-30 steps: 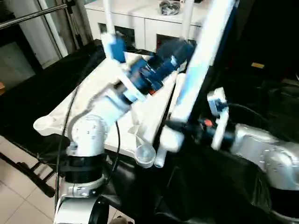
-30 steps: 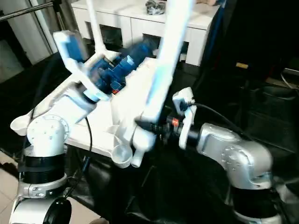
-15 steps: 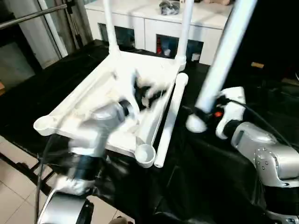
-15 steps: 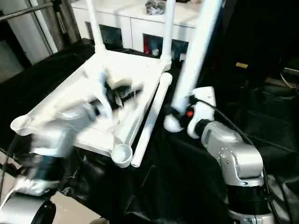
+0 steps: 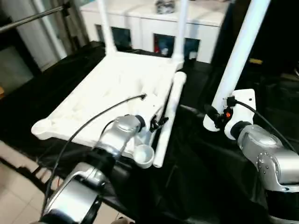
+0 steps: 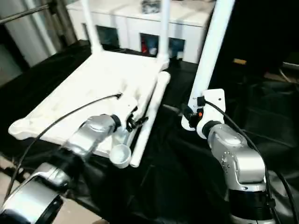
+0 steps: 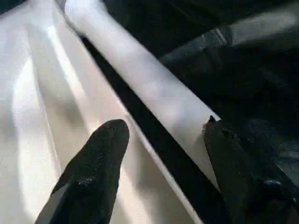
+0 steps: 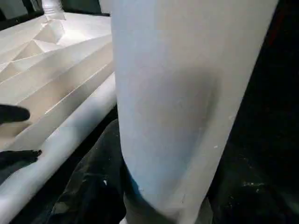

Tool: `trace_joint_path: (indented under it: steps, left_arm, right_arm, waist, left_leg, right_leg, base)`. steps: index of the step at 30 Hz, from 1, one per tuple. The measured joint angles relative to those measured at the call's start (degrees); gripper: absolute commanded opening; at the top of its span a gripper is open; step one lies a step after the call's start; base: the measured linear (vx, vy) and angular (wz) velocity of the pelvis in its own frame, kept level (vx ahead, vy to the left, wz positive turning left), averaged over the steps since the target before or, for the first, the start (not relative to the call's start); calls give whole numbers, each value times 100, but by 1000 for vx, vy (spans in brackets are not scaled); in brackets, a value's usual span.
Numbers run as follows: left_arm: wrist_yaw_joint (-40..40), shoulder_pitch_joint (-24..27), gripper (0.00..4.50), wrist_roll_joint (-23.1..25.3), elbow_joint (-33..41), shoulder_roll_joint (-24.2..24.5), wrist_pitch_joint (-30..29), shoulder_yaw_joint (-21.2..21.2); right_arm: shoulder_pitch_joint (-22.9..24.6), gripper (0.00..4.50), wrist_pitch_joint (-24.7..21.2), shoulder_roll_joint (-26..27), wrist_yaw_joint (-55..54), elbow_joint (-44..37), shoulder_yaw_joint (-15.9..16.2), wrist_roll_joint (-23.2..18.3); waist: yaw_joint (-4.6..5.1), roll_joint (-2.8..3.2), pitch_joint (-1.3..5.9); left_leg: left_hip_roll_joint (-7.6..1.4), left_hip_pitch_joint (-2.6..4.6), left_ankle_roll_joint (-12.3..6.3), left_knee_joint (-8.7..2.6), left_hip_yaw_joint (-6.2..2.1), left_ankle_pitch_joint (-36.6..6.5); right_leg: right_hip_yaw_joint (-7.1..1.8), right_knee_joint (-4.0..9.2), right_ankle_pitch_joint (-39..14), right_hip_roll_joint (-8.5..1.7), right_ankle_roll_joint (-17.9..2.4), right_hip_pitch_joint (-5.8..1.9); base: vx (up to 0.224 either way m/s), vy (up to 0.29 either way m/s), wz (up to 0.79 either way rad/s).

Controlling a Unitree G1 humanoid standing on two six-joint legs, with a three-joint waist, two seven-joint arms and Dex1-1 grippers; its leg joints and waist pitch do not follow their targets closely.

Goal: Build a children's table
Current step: Pick table leg

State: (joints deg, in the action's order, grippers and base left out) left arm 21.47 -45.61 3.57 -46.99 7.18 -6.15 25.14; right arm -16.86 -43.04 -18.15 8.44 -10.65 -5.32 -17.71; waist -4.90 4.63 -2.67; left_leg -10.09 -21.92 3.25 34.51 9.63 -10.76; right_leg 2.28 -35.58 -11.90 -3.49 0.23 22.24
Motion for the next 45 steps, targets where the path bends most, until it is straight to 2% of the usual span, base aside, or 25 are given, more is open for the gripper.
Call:
trace_joint_path:
  steps: [5, 13, 20, 25, 29, 33, 35, 38, 41, 45]
  left_arm:
    - [-213, -292, 303, 615, -541, -14, 496, 248]
    - [-362, -556, 303, 1065, -1004, -69, 879, 477]
    - [-41, -644, 303, 1512, -1254, -159, 975, 797]
    - [-99, -793, 303, 1693, -1537, -272, 1129, 876]
    - [-128, -797, 303, 1578, -1629, -496, 1250, 665]
    - [34, -799, 303, 985, -1573, -878, 1358, 114]
    - [24, -826, 303, 826, -1507, -919, 1360, -36]
    - [-73, -868, 303, 846, -1509, -777, 1386, -60]
    - [-126, -824, 303, 911, -1509, -409, 1393, -82]
    - [-64, -561, 303, 827, -1335, -96, 1392, -421]
  right_arm:
    - [15, 190, -3, -47, 11, -47, 2, 22]
    - [14, 190, -4, -51, 29, -48, 20, 61]
    - [16, 190, -4, -62, 74, -49, 84, 157]
    - [18, 190, -4, -77, 74, -50, 84, 186]
    - [18, 190, -4, -79, 78, -50, 83, 189]
    - [18, 190, -4, -76, 82, -50, 80, 232]
    - [29, 190, -7, -59, 95, -73, 67, 215]
    - [98, 190, -114, -55, 236, -239, 9, 58]
    - [177, 190, -180, -45, 484, -411, 53, -183]
    - [176, 190, -178, -13, 524, -439, 70, -195]
  waist:
    - [-6, 12, 7]
    - [-14, 12, 7]
    - [-14, 23, 14]
    - [-13, 52, 27]
    - [-31, 58, 23]
    - [-22, 59, 23]
    - [1, 61, 24]
    - [28, 68, 25]
    - [57, 69, 24]
    - [35, 60, 19]
  left_leg:
    - [0, -1, -10, 0, 0, 5]
    - [1, -4, -18, 1, 0, 9]
    - [1, -3, -19, 1, 1, 10]
    - [2, -1, -27, 0, 1, 16]
    - [6, -8, -34, 1, 2, 21]
    - [8, -17, -43, 0, 4, 18]
    - [8, -16, -47, -1, 6, 17]
    - [6, -10, -47, -7, 6, 19]
    - [1, -9, -49, -8, 4, 21]
    - [4, -18, -47, -7, 5, 19]
  right_leg:
    - [1, 1, 0, -1, 0, 0]
    - [2, 1, 2, -2, -3, 0]
    - [3, 1, 2, -2, -3, -1]
    - [3, 1, 6, -4, -6, -2]
    - [6, 4, 9, -10, -5, -3]
    - [8, 25, 20, -14, -7, -2]
    - [8, 27, 20, -14, -6, -2]
    - [7, 27, 20, -10, -6, -1]
    - [8, 28, 20, -3, -5, 0]
    - [7, 38, 22, -8, -5, -1]
  base:
    - [0, 0, 0]
    - [0, 0, 0]
    - [0, 0, 0]
    - [0, 0, 0]
    - [0, 0, 0]
    - [0, 0, 0]
    - [0, 0, 0]
    - [0, 0, 0]
    - [0, 0, 0]
    - [0, 0, 0]
